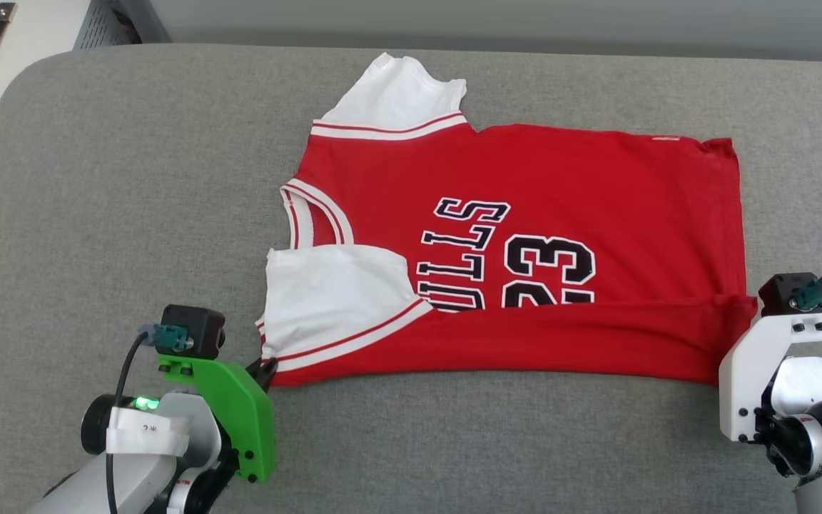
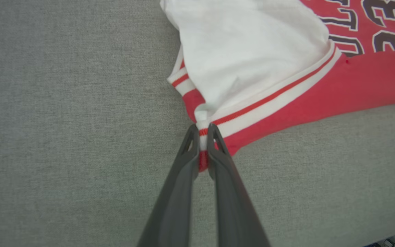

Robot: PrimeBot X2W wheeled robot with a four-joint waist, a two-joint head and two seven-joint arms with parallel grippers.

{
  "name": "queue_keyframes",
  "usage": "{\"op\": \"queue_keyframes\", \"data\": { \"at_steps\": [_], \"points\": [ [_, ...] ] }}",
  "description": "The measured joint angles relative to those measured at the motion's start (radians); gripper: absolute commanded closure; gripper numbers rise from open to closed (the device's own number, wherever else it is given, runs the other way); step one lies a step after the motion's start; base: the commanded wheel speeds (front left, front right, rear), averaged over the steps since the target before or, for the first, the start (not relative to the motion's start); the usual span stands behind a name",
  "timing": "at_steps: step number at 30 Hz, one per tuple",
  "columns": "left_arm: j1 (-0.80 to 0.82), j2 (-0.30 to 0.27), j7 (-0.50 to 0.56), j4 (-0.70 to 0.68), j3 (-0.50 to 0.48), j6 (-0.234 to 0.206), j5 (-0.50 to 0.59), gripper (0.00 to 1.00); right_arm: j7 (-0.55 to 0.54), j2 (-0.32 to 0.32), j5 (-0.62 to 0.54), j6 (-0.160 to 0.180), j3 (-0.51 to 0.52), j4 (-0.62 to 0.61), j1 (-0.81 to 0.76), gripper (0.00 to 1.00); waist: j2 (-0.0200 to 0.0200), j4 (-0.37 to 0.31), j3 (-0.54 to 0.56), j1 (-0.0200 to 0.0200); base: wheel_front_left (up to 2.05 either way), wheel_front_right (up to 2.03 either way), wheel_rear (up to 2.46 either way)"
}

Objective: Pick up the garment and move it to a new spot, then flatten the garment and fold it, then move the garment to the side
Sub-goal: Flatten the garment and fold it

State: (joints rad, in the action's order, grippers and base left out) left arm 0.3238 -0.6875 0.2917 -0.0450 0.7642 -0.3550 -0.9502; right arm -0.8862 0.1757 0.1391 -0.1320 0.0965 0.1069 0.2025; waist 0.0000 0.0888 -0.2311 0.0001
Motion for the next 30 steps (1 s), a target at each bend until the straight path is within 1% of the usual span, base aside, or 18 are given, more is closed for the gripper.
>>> {"op": "queue_keyframes", "data": {
  "at_steps": [3,10,17,20,23,26,30],
  "points": [
    [-0.003,-0.001,0.006,0.005,0.002,0.0,-0.013,1.0,-0.017,0.01,0.012,0.0,0.003,-0.01,-0.012,1.0,0.0,-0.002,0.023,0.0,0.0,0.0,0.0],
    [-0.052,-0.009,0.036,0.006,0.02,-0.002,-0.031,1.0,-0.059,0.045,0.045,0.0,0.016,-0.052,-0.096,1.0,0.0,-0.005,0.083,0.0,0.0,0.0,0.0],
    [-0.1,-0.023,0.067,-0.003,0.061,-0.002,-0.034,1.0,-0.108,0.062,0.091,0.0,0.037,-0.13,-0.2,1.0,0.0,-0.005,0.127,-0.0001,0.0,0.0,0.0],
    [-0.118,-0.022,0.072,-0.007,0.074,-0.003,-0.037,1.0,-0.125,0.069,0.095,0.0,0.053,-0.158,-0.24,1.0,0.0,-0.004,0.127,0.0,0.0,0.0,0.0],
    [-0.121,-0.008,0.076,0.011,0.083,-0.001,-0.041,1.0,-0.13,0.069,0.098,0.0,0.061,-0.174,-0.264,1.0,0.0,-0.006,0.118,0.0,0.0,0.0,0.0],
    [-0.121,0.005,0.079,0.037,0.094,0.007,-0.045,1.0,-0.126,0.071,0.093,0.0,0.06,-0.174,-0.267,1.0,0.0,-0.008,0.102,-0.0001,0.0,0.0,0.0],
    [-0.119,0.022,0.078,0.068,0.098,0.017,-0.046,1.0,-0.108,0.056,0.093,0.0,0.06,-0.158,-0.266,1.0,0.0,-0.011,0.082,0.0,0.0,0.0,0.0]
  ]
}}
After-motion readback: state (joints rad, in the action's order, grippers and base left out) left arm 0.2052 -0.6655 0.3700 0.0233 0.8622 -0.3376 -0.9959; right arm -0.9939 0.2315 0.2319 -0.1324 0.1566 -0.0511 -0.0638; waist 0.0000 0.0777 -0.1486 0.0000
